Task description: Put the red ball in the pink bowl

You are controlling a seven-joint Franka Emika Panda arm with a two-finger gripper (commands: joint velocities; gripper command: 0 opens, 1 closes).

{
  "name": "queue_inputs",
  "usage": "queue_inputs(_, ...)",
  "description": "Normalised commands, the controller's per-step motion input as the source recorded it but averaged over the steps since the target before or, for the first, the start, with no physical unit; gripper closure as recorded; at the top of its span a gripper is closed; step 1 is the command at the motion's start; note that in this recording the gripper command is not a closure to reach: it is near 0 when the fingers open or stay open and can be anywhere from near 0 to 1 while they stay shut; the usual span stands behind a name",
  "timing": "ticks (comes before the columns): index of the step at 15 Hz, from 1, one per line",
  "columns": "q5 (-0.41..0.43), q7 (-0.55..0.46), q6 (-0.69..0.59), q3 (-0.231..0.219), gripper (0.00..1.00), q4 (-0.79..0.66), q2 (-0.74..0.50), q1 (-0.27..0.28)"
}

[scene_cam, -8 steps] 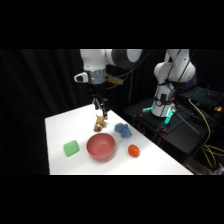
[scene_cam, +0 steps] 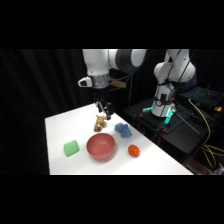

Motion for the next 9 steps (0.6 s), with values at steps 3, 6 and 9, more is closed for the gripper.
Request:
queue_inputs(3, 0.031, 0.20, 0.35, 0.085, 0.00, -0.42, -0.24, 0.089)
queue_inputs(6, 0.068, 0.21, 0.38, 0.090, 0.00, -0.48, -0.33, 0.104)
queue_inputs(9, 0.140, 0.17, 0.42, 0.100, 0.00, -0.48, -0.32, 0.107)
